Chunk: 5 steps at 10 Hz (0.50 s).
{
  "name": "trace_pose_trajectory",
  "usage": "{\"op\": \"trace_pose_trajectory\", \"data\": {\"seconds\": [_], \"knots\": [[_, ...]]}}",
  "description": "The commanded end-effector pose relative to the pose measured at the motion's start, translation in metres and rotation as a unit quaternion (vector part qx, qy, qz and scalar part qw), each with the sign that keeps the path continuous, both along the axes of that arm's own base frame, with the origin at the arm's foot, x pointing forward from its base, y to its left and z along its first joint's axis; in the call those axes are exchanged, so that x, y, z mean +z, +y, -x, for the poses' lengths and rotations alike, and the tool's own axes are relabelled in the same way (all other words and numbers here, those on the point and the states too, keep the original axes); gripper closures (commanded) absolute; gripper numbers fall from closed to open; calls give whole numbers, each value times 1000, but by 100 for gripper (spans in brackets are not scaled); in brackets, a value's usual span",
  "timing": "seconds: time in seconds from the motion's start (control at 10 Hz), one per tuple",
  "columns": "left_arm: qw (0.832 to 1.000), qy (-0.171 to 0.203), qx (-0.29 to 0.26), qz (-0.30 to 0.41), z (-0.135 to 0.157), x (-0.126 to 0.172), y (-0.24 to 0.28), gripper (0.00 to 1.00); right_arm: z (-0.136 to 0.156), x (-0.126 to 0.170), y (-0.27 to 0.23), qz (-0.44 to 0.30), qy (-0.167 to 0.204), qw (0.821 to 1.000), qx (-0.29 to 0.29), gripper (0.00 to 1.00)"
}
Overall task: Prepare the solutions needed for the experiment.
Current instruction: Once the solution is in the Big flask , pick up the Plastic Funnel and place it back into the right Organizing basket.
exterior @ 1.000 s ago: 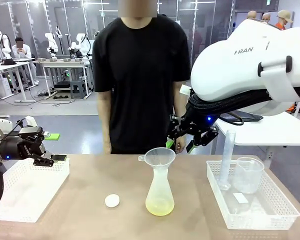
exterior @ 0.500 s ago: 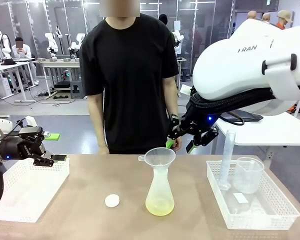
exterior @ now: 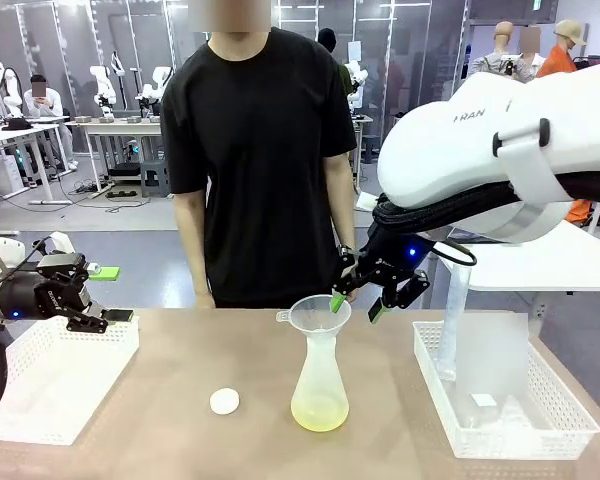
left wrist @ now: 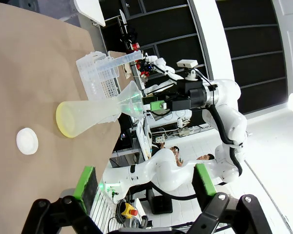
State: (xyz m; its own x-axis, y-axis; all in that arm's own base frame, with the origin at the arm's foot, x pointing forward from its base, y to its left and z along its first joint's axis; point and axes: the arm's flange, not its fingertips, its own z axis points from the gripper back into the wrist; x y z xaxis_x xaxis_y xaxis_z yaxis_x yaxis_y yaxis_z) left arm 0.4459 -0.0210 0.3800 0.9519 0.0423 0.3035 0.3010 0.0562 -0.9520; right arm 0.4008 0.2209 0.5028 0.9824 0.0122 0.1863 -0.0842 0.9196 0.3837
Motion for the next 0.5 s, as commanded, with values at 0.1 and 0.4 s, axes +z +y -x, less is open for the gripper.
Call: {"op": "trace_pose_trajectory", "data": {"seconds": [0.1,0.4], "knots": [[1000,0,-2,-4,1,2,0,0,-20,-7,3,-5,6,1000,-2,33],[1000,0,-2,-4,1,2,0,0,-32,-14,6,-1,13,1000,-13,33]]}}
